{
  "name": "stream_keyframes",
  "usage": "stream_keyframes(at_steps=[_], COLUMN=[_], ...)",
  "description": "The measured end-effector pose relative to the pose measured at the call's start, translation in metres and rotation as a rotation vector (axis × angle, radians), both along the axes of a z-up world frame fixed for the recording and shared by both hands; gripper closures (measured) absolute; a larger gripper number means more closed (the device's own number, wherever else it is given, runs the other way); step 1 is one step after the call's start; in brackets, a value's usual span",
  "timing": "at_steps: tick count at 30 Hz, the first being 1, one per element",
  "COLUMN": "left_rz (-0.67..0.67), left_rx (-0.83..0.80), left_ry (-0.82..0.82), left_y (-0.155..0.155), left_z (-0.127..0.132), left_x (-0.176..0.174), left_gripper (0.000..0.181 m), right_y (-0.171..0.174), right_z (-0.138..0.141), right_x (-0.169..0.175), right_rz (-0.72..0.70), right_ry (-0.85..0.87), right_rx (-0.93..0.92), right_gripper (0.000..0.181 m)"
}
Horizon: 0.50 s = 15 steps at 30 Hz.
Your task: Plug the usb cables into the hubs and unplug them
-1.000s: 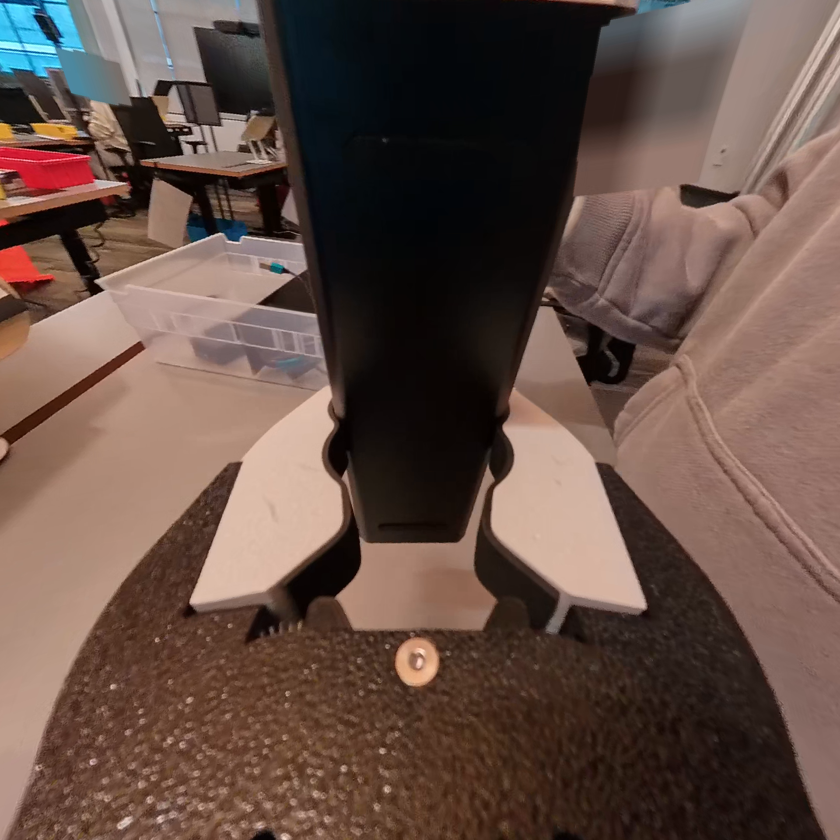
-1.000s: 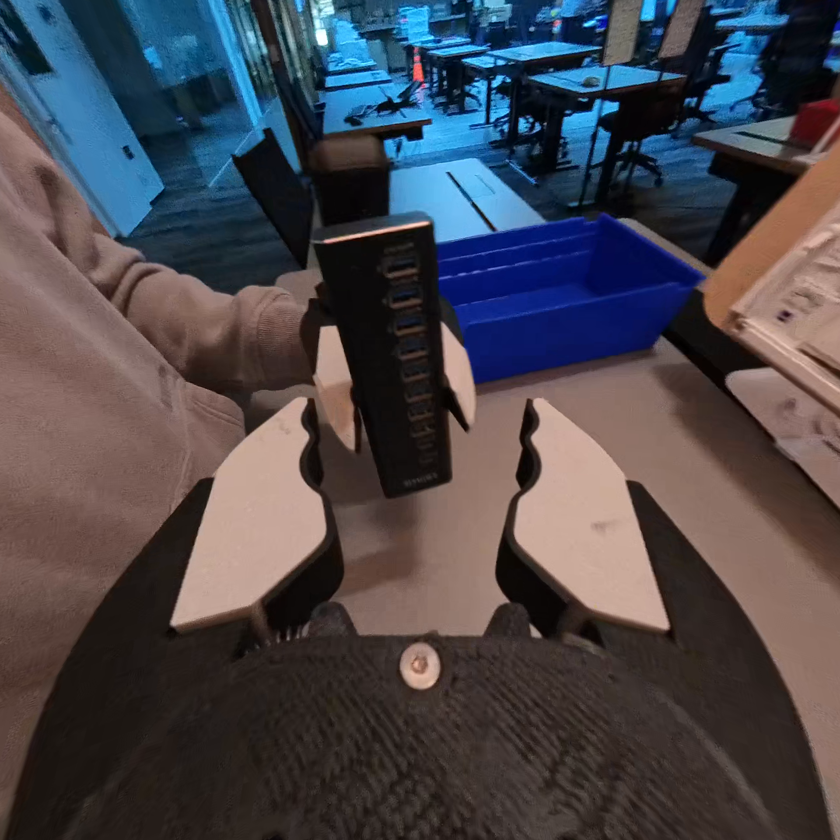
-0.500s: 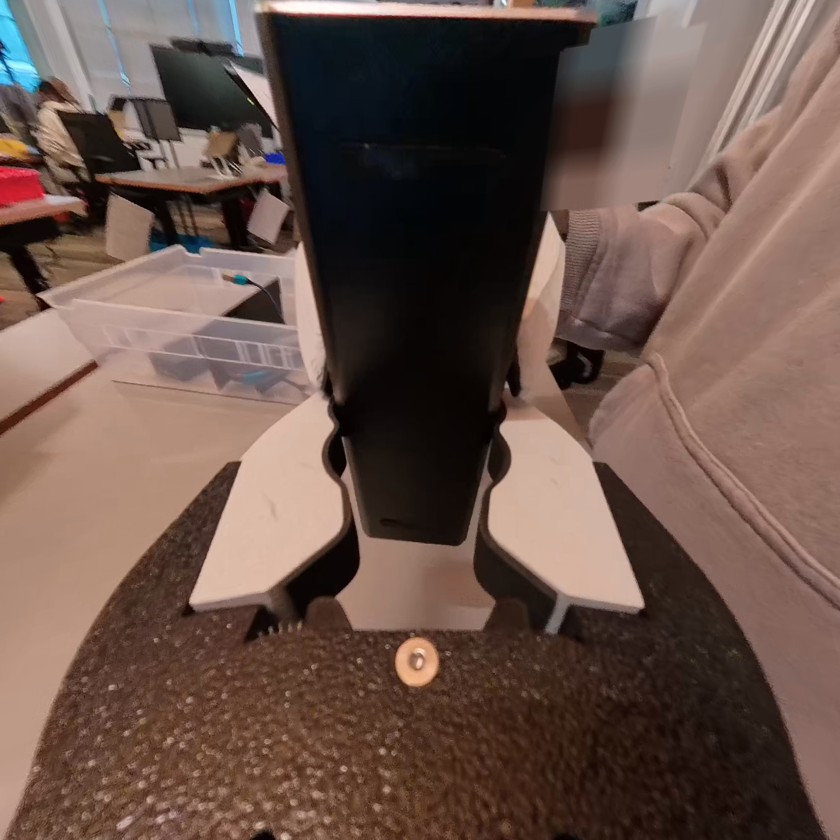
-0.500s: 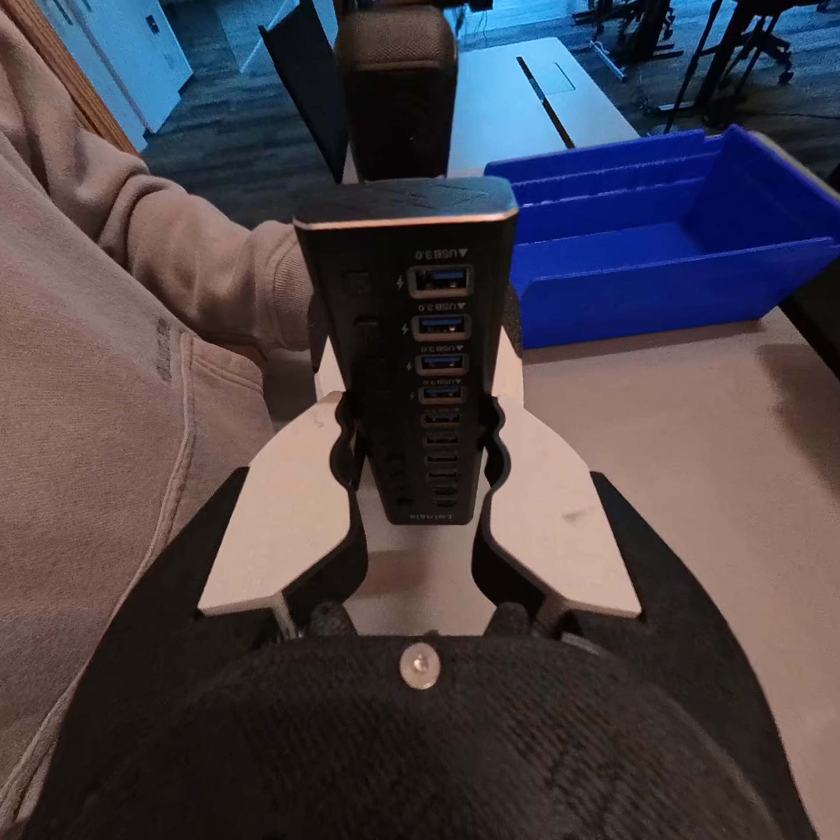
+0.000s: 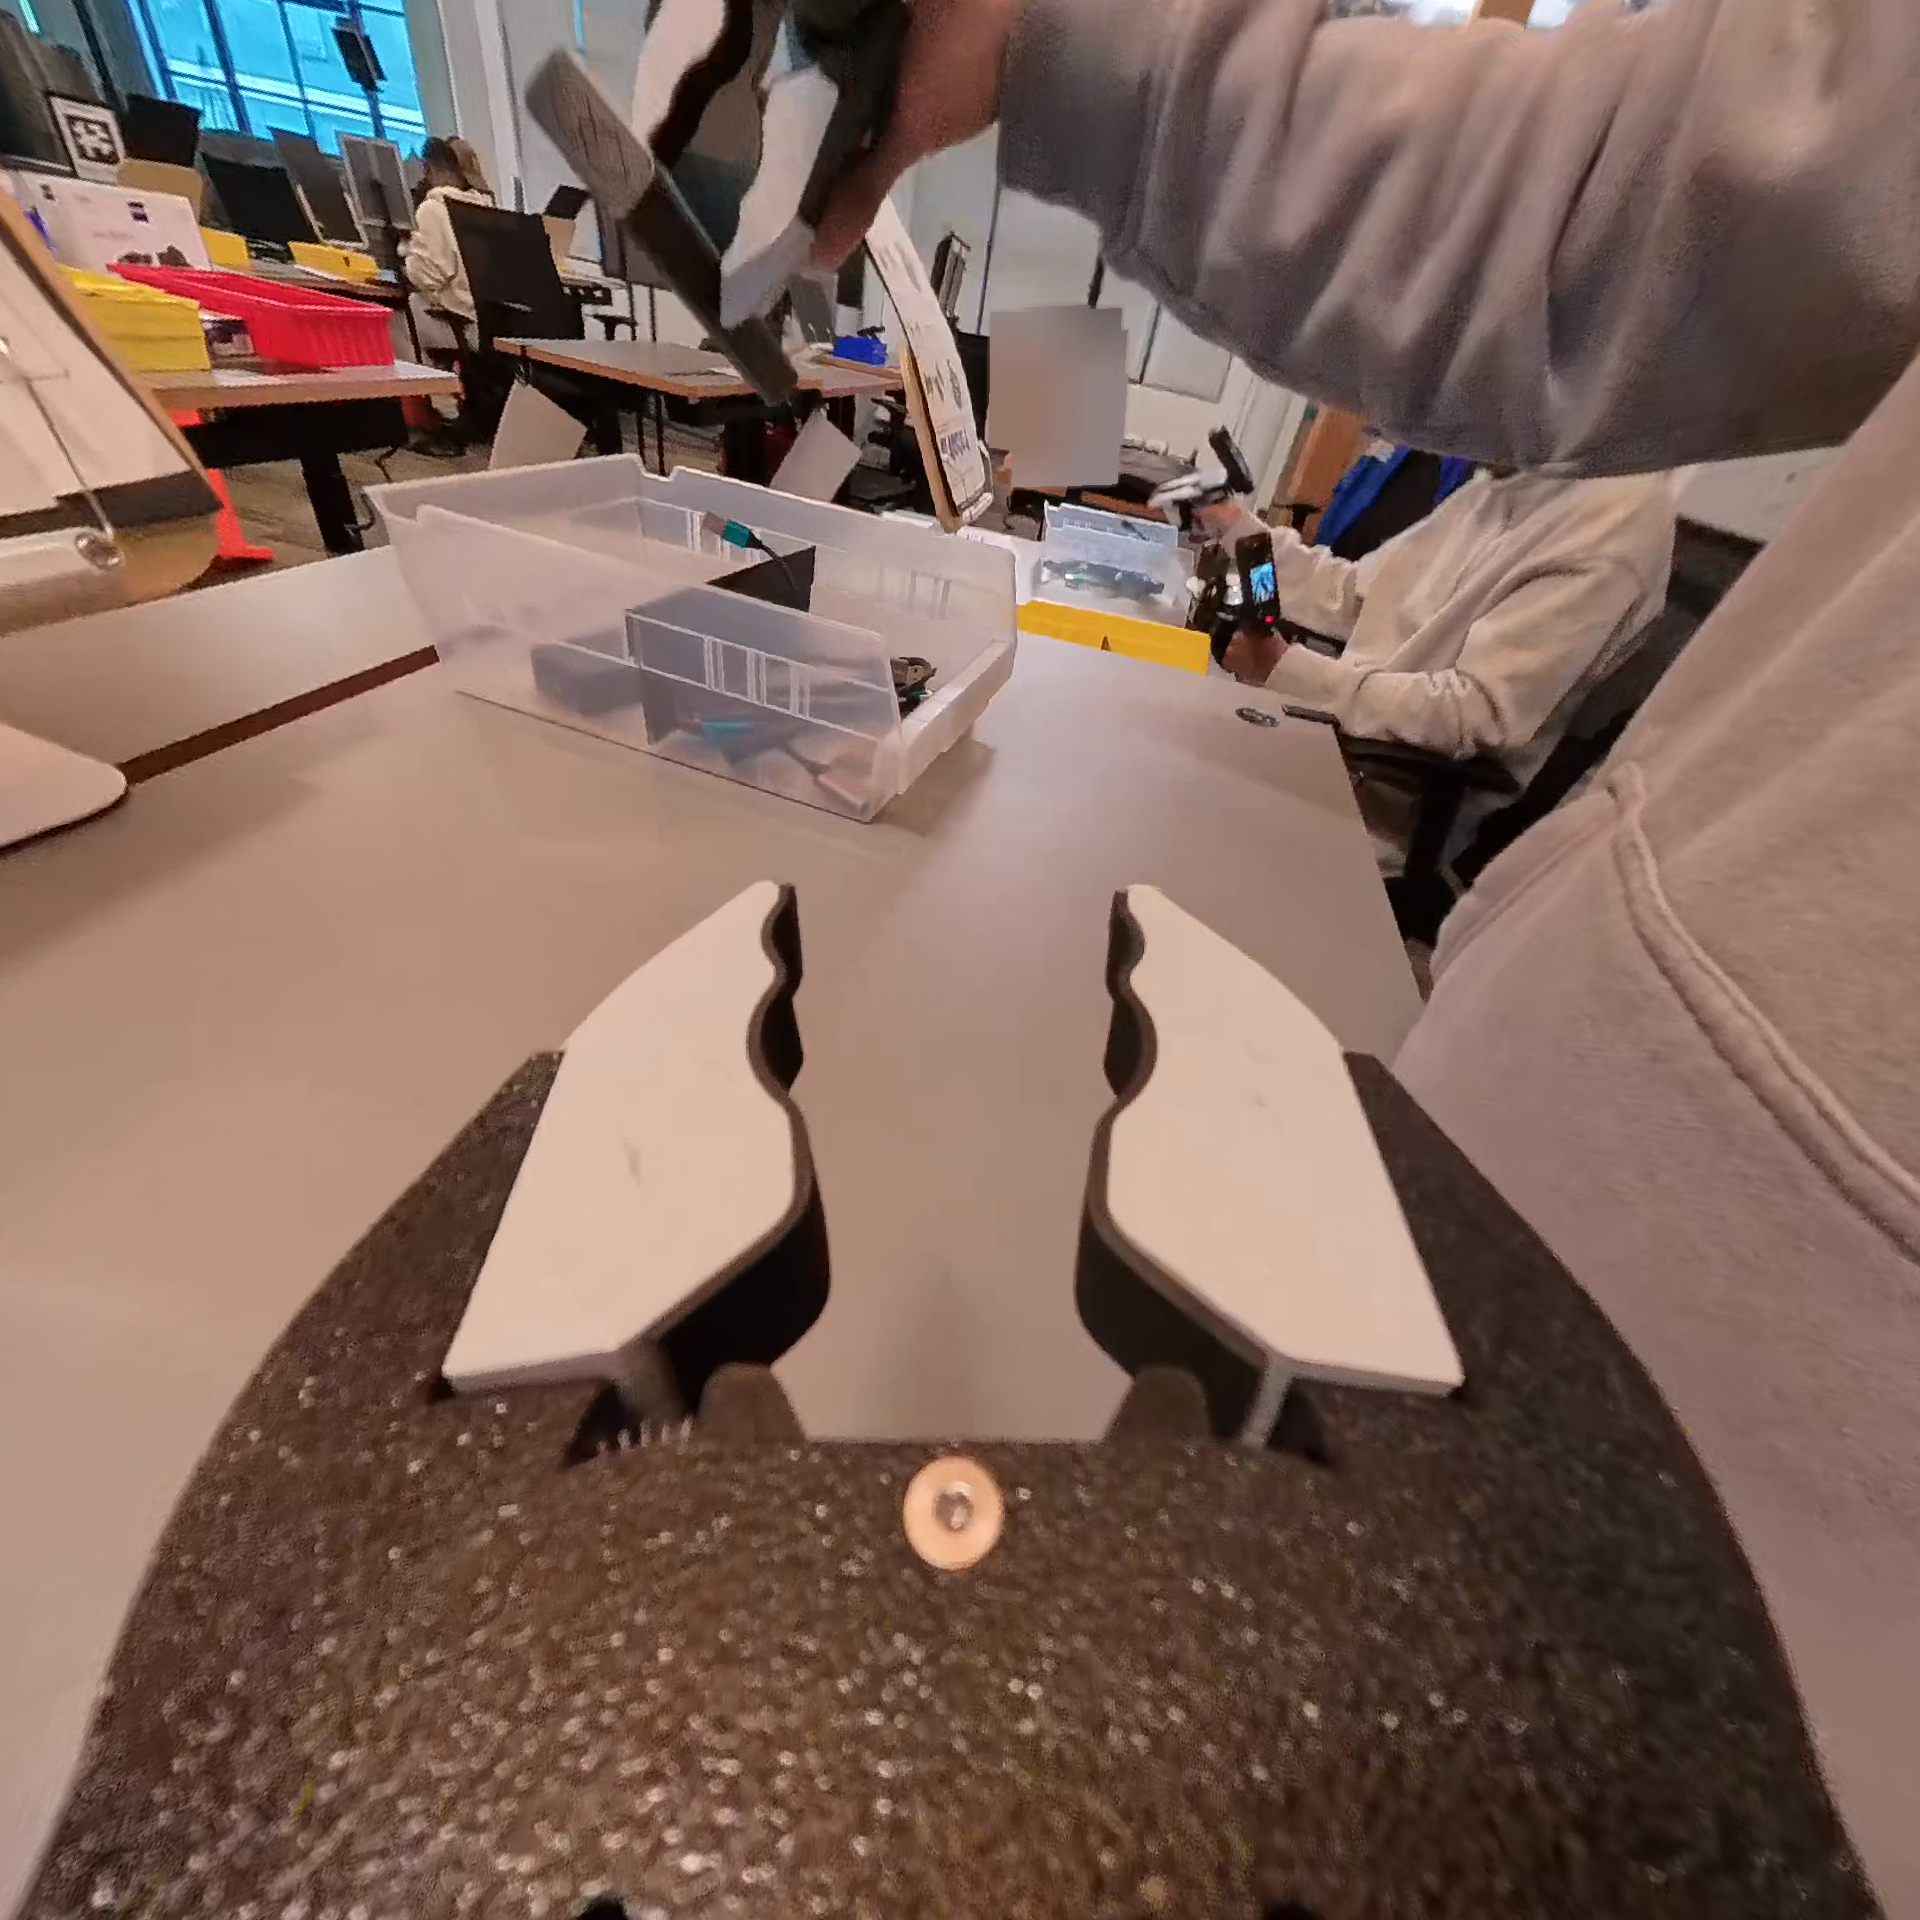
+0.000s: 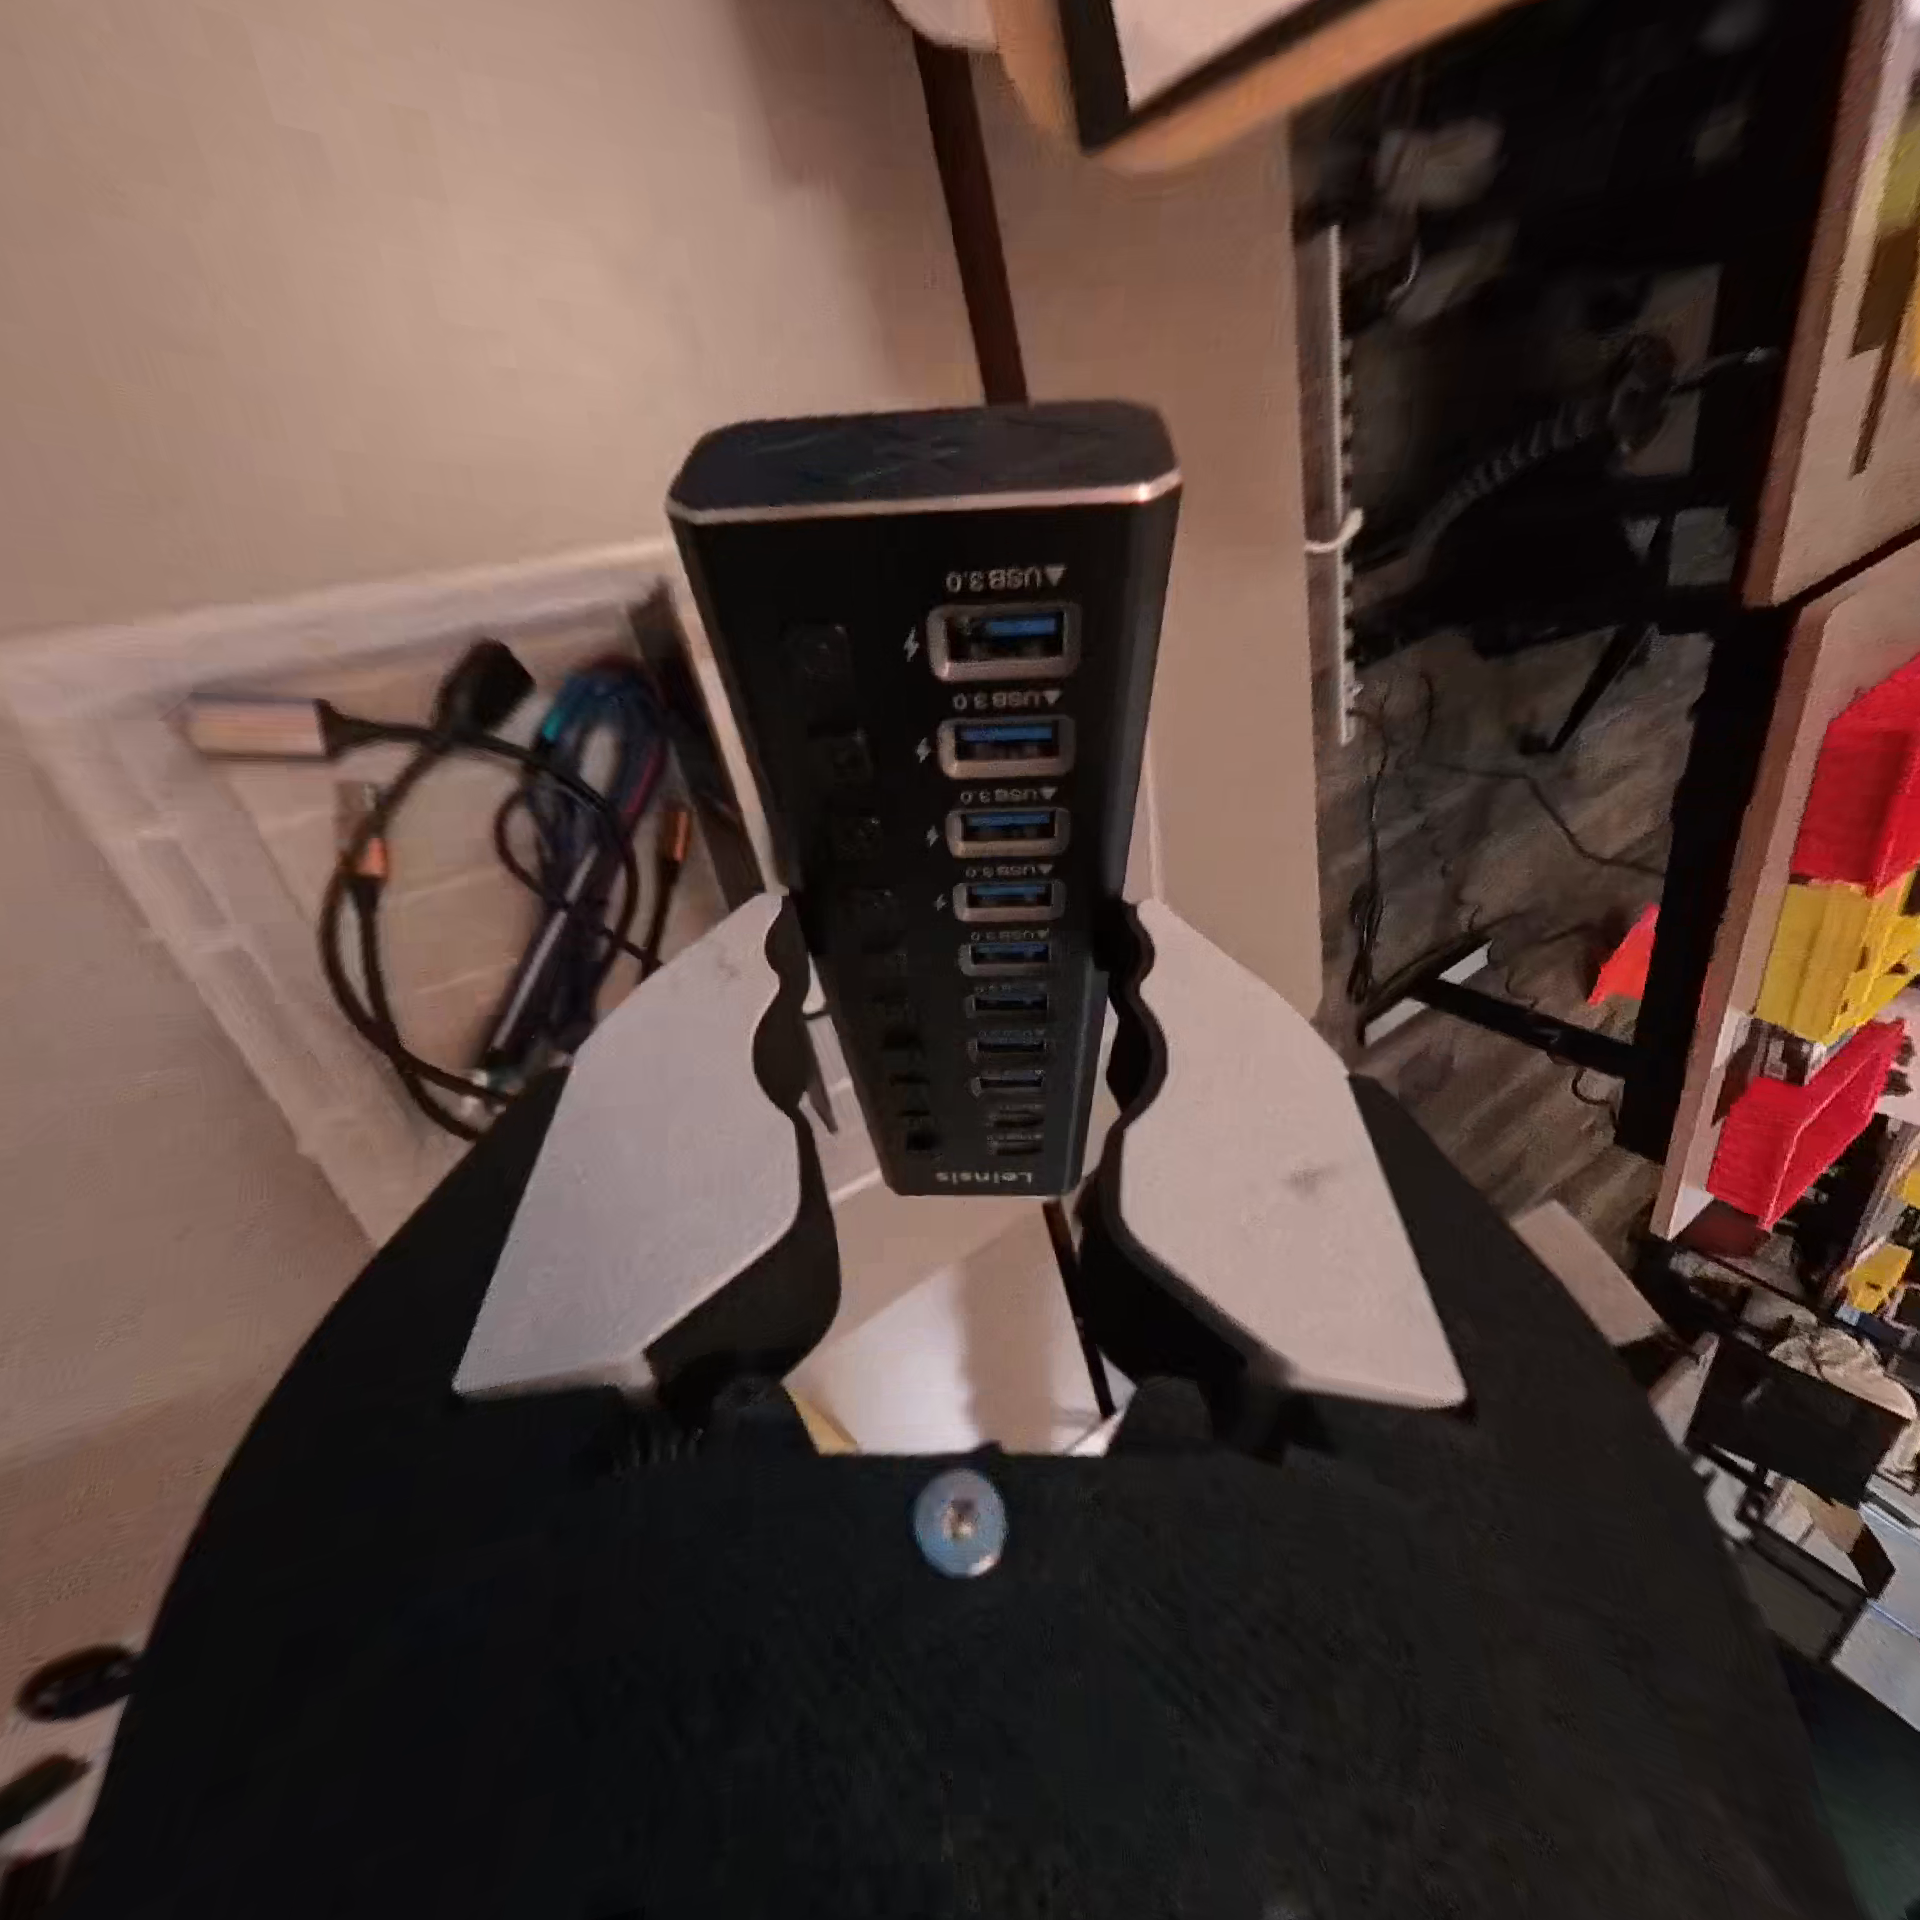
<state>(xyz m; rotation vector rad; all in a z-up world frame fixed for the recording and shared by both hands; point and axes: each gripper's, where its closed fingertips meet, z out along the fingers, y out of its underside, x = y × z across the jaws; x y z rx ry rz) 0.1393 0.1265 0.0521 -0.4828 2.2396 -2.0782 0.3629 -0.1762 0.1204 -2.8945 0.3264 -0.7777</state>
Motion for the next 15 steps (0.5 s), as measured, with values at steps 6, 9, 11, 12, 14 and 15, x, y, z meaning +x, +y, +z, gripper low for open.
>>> stream_keyframes(at_steps=[6,9,11,12,14,15], left_rz=[0.035,0.034,0.045,0.050,0.056,0.062], left_rx=[-0.035,0.001,0.029,0.035,0.030,0.031], left_ry=[0.019,-0.002,-0.008,-0.004,0.016,0.027], left_y=[0.001,0.002,0.006,0.008,0.011,0.013], left_z=[0.004,0.004,0.001,0.000,-0.002,-0.004], left_x=[0.001,-0.001,-0.001,-0.001,-0.002,-0.002], left_gripper=[0.126,0.126,0.125,0.124,0.124,0.123], right_y=[-0.027,-0.029,-0.028,-0.028,-0.025,-0.026], right_z=[-0.072,-0.108,-0.126,-0.135,-0.151,-0.159], right_x=[0.046,0.054,0.060,0.060,0.058,0.057], right_rz=[-0.015,-0.025,-0.031,-0.045,-0.040,-0.045], right_ry=[0.227,0.328,0.363,0.393,0.438,0.459], right_rx=[-0.147,-0.187,-0.201,-0.199,-0.196,-0.206], right_gripper=[0.124,0.124,0.124,0.124,0.125,0.125])
